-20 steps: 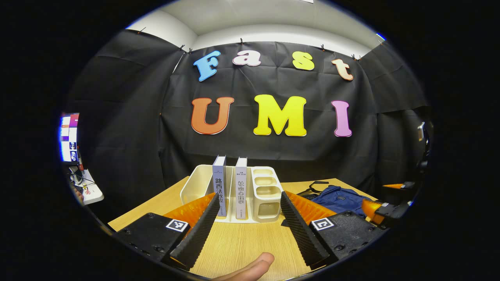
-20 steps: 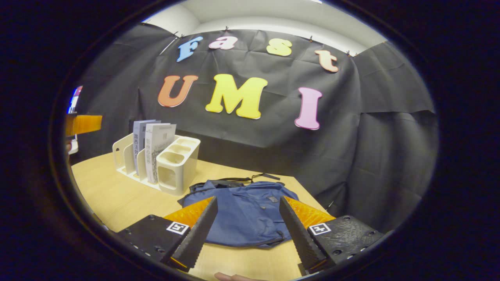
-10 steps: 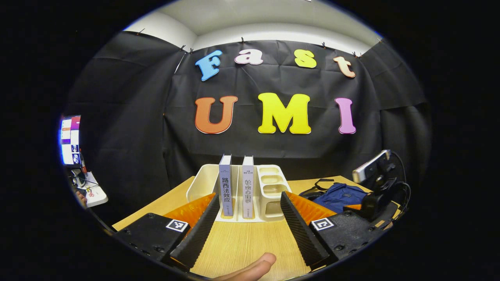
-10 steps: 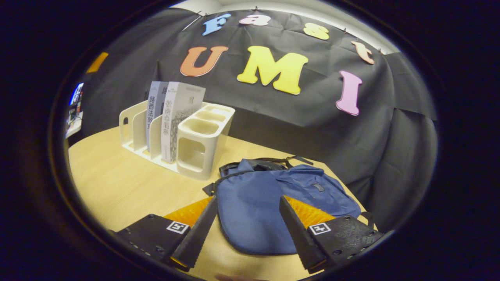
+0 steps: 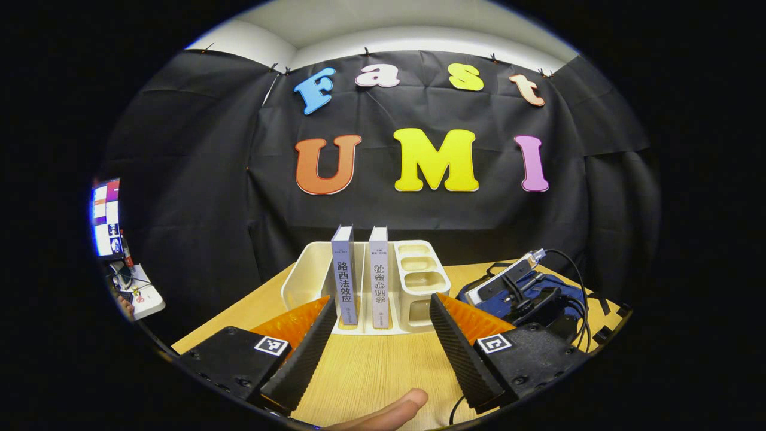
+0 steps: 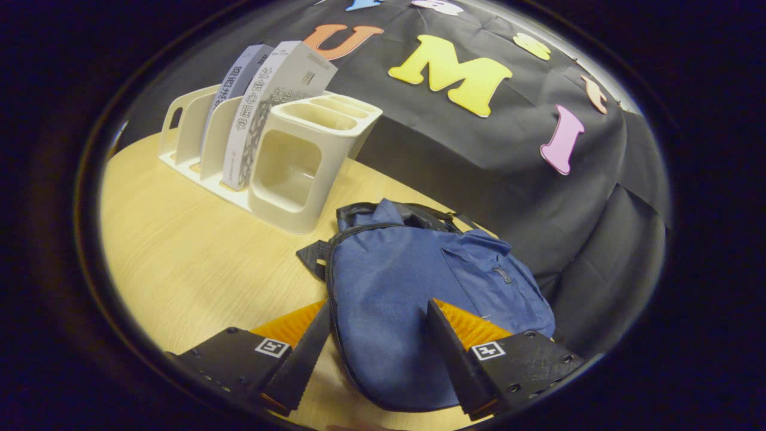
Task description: Open the schoolbag, grab two books from the bookshelf and put them into the schoolbag.
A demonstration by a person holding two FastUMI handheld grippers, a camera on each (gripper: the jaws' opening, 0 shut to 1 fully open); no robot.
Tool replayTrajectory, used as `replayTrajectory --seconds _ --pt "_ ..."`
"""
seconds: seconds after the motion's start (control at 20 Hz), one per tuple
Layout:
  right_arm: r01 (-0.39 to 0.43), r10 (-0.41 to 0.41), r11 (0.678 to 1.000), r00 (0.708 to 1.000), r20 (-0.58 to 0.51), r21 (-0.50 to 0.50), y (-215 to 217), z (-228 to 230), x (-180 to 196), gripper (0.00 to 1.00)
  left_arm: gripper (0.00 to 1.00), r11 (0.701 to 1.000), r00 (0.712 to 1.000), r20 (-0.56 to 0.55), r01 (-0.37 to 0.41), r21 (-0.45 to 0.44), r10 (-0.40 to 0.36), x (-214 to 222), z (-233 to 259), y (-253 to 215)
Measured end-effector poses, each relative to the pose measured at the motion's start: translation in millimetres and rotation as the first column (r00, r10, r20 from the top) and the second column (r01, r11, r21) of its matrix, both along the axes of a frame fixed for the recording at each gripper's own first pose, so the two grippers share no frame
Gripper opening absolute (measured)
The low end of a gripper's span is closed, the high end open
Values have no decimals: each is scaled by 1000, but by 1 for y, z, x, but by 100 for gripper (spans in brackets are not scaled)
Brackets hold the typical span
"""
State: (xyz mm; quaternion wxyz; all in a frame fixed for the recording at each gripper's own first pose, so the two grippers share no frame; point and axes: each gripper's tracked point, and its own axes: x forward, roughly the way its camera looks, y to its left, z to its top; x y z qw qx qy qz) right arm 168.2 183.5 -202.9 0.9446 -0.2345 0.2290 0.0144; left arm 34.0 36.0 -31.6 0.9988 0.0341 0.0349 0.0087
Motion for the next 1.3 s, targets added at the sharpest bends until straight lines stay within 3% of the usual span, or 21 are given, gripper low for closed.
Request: replayTrajectory --seconds 0.05,0.1,0.25,0.4,0.5,0.55,0.7,0.75,0.8,0.85,0.95,1.0,1.05,1.3 --pt "4 -3 1000 1000 15 -21 0 3 4 99 98 1000 1000 -6 1 5 -1 2 -1 -2" --pt "11 -10 999 1000 24 -42 0 2 7 93 98 1000 1000 -9 4 8 -4 3 -3 -4" --pt "36 -33 996 999 34 -76 -3 3 12 92 98 1000 1000 -17 20 -4 -20 4 -5 -8" --pt "49 -48 998 999 21 -33 -1 12 0 85 98 1000 1000 -18 15 -1 -15 3 -6 -8" --pt "80 -76 995 995 71 -53 -10 34 -5 80 98 1000 1000 -12 23 -3 -23 2 -4 -11" --pt "94 -84 993 989 124 -75 -13 48 -2 67 98 1000 1000 -8 29 -4 -29 0 -2 -12" --pt "104 -91 989 988 123 -105 -13 44 5 67 98 999 999 -5 42 -18 -42 2 -2 -15" --pt "109 -97 987 989 110 -116 -15 40 9 74 98 999 999 -7 43 -22 -44 3 -3 -16" --pt "123 -109 984 987 115 -125 -21 41 14 69 98 999 999 -12 42 -24 -42 3 -4 -14" --pt "135 -119 983 985 125 -127 -25 45 18 43 98 999 999 -17 34 -26 -34 4 -6 -12" --pt "104 -97 991 991 88 -79 -25 38 23 22 98 999 1000 -18 17 -36 -17 7 -6 -7" --pt "89 -84 994 993 84 -63 -25 42 25 22 98 999 1000 -22 15 -44 -16 9 -7 -8" --pt "63 -60 997 995 85 -38 -25 49 25 11 98 998 999 -27 17 -52 -19 11 -9 -8" --pt "1 -4 999 997 75 32 -45 79 27 5 99 999 999 -51 -8 -49 5 20 -20 2"
